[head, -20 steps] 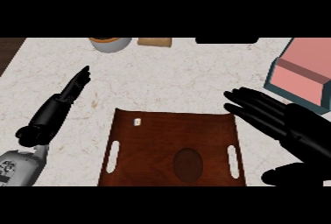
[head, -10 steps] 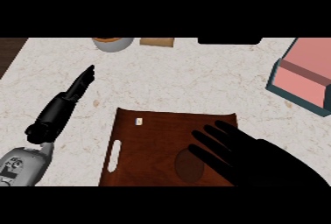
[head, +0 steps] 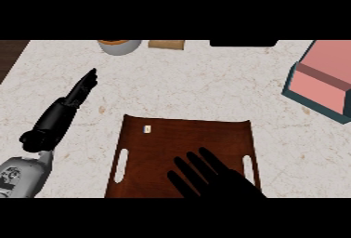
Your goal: Pick the cupcake from the tray and place it in the cardboard box
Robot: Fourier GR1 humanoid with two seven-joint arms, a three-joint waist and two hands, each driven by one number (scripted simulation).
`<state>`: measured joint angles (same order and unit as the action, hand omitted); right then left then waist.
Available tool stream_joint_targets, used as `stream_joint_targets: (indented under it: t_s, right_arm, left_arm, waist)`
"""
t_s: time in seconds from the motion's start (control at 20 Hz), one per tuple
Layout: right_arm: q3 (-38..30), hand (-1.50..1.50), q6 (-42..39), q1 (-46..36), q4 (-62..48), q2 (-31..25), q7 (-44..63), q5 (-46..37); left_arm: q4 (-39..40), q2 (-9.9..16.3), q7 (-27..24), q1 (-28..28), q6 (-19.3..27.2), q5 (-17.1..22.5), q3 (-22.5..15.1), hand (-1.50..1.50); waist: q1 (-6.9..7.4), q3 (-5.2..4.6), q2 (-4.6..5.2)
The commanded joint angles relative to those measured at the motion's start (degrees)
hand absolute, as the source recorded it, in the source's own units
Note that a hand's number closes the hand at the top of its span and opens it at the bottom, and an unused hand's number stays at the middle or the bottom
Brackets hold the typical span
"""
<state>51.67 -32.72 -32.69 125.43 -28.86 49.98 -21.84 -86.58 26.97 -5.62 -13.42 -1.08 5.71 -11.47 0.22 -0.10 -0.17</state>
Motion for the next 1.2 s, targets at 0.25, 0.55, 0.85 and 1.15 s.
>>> stream_joint_targets:
  t_s: [0.25, 0.55, 0.85, 1.15]
  right_arm:
    - [2.76, -1.5, -4.41, -0.04, -7.8, 9.72, 5.07, -8.89]
    - [1.71, -1.5, -2.01, 4.19, -10.7, 7.6, -3.3, -16.16]
    - [4.31, -1.5, -3.62, 6.16, -16.57, 13.29, -2.88, -23.03]
    - [2.63, -1.5, -3.26, 10.01, -17.58, 13.46, -7.37, -28.54]
  left_arm:
    - [0.94, -3.05, 2.36, -2.57, -0.44, -2.35, 1.26, 0.0]
    - [-0.3, -2.8, 6.12, -4.93, -2.41, -2.65, 3.82, 0.0]
    - [-3.43, -5.07, 3.8, 1.18, -3.35, -4.65, 2.77, 0.0]
    - [-1.35, -4.78, 1.71, 1.5, -6.75, -4.43, 6.98, 0.0]
  waist:
    - [-0.26, 0.08, 0.12]
    - [-0.27, 0.12, 0.2]
    - [0.1, 0.11, 0.12]
    - [-0.09, 0.1, 0.14]
